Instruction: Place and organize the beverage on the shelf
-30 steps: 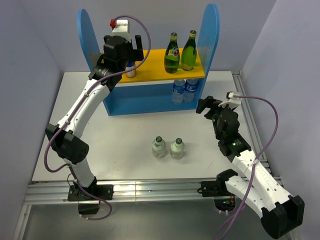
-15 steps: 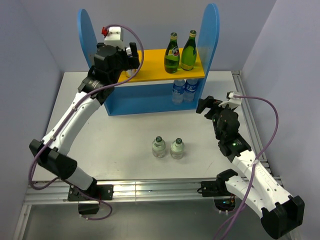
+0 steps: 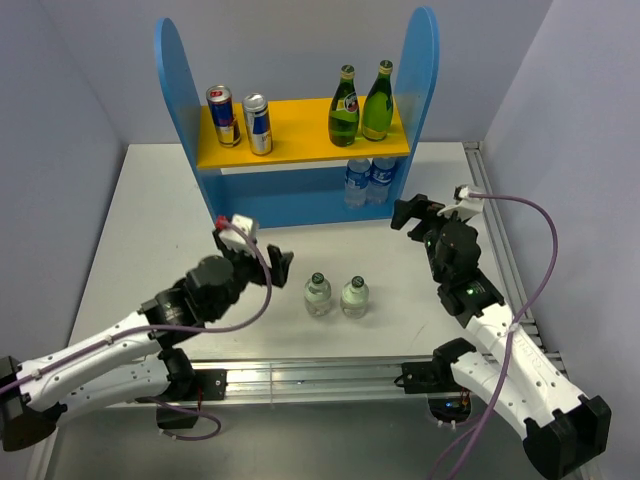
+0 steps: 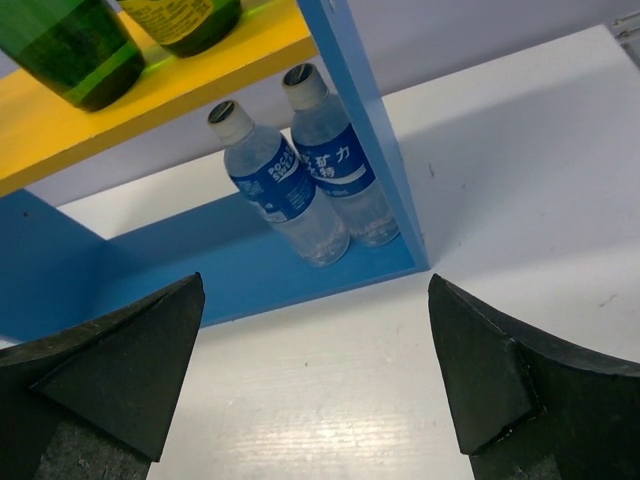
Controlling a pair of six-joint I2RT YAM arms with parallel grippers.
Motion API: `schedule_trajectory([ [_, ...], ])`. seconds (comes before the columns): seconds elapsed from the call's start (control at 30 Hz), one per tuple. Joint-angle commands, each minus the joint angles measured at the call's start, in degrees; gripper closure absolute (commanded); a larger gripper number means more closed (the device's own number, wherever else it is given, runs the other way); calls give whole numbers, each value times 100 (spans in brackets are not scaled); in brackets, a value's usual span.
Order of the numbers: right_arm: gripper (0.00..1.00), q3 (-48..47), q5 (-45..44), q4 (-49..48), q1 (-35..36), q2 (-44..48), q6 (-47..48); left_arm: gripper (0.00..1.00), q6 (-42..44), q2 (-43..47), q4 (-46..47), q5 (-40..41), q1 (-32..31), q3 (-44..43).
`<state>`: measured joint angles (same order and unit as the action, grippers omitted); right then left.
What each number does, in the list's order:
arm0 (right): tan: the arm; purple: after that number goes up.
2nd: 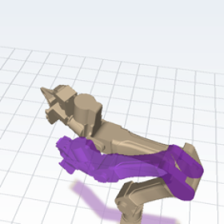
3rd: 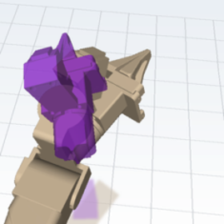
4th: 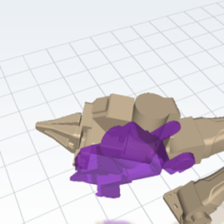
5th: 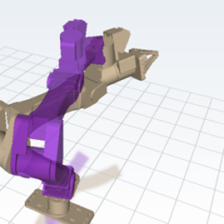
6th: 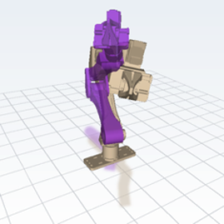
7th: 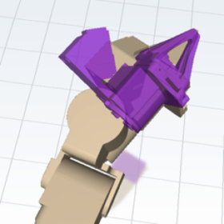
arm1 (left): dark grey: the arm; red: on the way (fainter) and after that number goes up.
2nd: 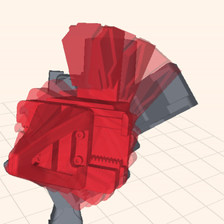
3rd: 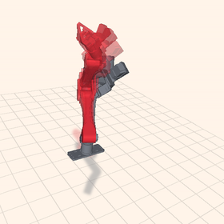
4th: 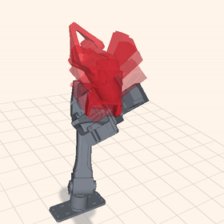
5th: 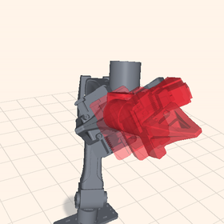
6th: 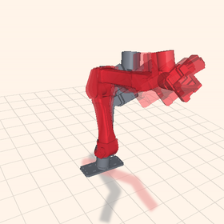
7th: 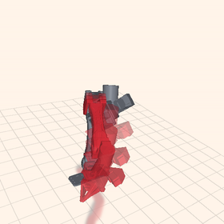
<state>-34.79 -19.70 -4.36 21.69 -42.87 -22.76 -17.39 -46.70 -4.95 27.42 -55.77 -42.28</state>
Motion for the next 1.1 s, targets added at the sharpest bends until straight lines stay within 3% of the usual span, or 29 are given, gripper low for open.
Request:
schedule_trajectory([
  [0.0,0,7,64,224,264,288,-246,1,-765,160,608,544,-556,841],
  [0.13,0,-72,-698,918,1098,753,-377,1,-1205,187,986,791,-1505,1467],
  [0.2,0,-99,-877,1349,1624,972,-622,1,-1355,83,1276,678,-1699,1748],
  [0.4,0,191,-1220,1904,2260,1553,-1221,1,-1443,-567,2234,458,-1938,2162],
  [0.67,0,525,-1255,1983,2681,1378,-1476,1,-1302,-2228,3517,422,-1833,1909],
  [1.07,0,1141,-1800,2044,3894,1265,-2153,3,-986,-3855,4968,-281,-682,1505],
])
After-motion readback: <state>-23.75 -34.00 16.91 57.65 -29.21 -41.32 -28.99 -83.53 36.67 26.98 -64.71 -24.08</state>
